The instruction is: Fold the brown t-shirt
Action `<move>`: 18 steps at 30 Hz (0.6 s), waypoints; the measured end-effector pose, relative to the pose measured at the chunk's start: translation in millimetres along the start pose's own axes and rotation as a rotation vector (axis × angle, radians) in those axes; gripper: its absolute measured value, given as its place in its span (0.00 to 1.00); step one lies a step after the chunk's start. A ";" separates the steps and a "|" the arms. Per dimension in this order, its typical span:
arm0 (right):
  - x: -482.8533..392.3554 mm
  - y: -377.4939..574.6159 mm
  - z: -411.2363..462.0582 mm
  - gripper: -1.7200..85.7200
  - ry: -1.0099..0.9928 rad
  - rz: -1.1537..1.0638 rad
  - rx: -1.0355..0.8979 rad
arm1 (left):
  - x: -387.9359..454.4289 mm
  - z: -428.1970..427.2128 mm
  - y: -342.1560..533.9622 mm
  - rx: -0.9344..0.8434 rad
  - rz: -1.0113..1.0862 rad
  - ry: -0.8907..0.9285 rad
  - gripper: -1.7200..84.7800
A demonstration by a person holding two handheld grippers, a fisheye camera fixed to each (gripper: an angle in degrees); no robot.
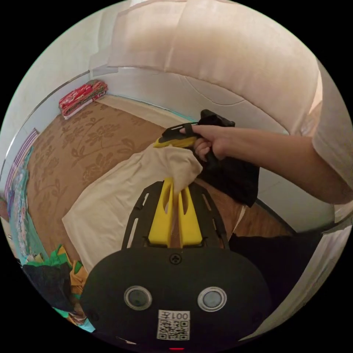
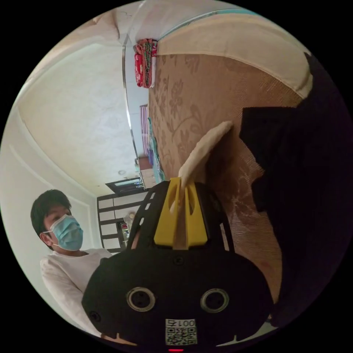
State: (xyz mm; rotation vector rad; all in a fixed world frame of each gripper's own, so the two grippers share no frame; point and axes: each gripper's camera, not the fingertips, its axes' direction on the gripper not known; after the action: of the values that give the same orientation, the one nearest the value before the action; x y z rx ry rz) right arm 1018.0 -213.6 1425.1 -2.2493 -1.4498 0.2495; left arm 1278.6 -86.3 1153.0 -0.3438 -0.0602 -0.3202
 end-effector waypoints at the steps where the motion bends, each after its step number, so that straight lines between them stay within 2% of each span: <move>1: -18.8 3.1 10.2 0.03 0.006 -0.031 0.006 | -8.8 -3.5 3.5 0.005 -0.014 0.013 0.01; 5: -96.6 18.2 58.9 0.04 0.079 -0.184 -0.028 | -89.0 -42.3 36.2 0.086 -0.243 0.180 0.01; 8: -172.1 33.4 132.9 0.05 0.124 -0.401 -0.170 | -159.8 -82.2 79.7 0.177 -0.456 0.263 0.01; 10: -214.8 48.4 210.9 0.06 0.154 -0.547 -0.321 | -203.5 -100.2 116.0 0.193 -0.597 0.249 0.01; 12: -233.1 64.3 276.7 0.06 0.166 -0.631 -0.456 | -257.4 -112.7 174.0 0.152 -0.779 0.172 0.01; 15: -243.4 103.9 376.3 0.09 0.258 -0.782 -0.676 | -309.6 -108.0 242.3 0.045 -0.867 0.103 0.01; 18: -263.5 147.8 401.6 0.10 0.368 -0.896 -0.632 | -348.9 -89.9 299.7 -0.089 -0.954 0.111 0.01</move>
State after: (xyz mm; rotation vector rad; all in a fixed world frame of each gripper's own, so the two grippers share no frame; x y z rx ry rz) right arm 870.9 -392.2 979.0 -1.6305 -2.3201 -0.9551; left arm 1043.6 254.3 933.0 -0.3676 -0.0988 -1.2884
